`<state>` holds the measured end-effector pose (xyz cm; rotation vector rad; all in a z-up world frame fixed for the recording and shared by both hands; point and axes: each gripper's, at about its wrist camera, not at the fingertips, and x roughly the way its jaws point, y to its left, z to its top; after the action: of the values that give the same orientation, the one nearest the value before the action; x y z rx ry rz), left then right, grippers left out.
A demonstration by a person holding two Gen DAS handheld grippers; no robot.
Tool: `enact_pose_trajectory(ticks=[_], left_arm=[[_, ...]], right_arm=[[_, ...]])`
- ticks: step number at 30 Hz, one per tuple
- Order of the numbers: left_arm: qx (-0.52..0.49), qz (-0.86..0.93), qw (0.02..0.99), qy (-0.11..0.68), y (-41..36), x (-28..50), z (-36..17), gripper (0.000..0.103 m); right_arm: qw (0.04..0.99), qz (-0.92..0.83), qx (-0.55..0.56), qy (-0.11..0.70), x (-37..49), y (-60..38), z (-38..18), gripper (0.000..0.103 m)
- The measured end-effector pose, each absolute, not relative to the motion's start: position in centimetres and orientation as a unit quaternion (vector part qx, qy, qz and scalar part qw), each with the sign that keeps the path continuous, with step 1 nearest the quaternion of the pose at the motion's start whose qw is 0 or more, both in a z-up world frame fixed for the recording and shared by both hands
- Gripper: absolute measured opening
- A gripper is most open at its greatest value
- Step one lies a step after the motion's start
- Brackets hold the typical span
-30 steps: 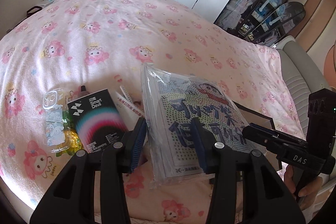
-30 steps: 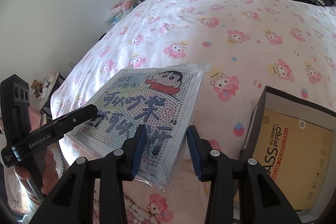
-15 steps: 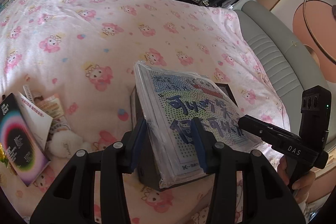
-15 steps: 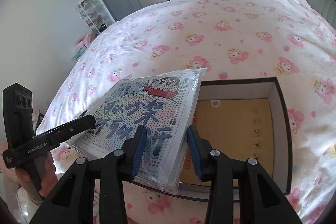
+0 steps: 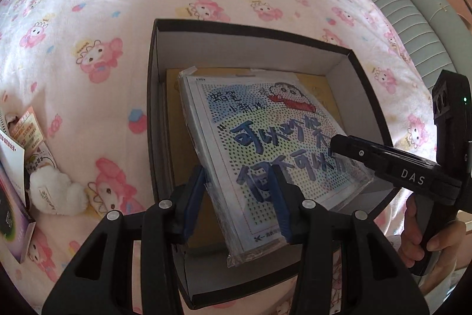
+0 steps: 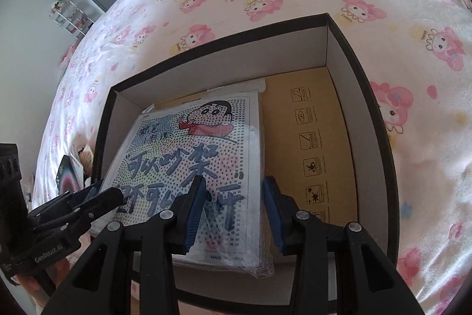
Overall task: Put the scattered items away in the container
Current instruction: 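Carry the bead-art kit over the open box and lower it inside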
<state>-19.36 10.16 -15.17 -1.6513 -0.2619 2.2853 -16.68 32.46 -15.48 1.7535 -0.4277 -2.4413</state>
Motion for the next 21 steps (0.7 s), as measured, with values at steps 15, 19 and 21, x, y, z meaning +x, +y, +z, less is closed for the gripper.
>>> enact_pose_trajectory(ticks=[15,19,21], left_arm=[[-0.573,0.810,0.121,-0.013,13.5,-17.4,-15.4,0.043],[-0.580,0.803,0.137,-0.019,14.5,-17.7,-15.7,0.043],[-0.599,0.787,0.145,-0.032,15.3,-18.9,-16.3,0.043]], right_arm=[[0.044,-0.777,0.603,-0.177,-16.4,34.2,-18.0,0.036],[0.011,-0.784,0.602,-0.150,-16.1,34.2,-18.1,0.036],[0.017,-0.768,0.622,-0.154,-16.8,34.0,-19.1,0.036]])
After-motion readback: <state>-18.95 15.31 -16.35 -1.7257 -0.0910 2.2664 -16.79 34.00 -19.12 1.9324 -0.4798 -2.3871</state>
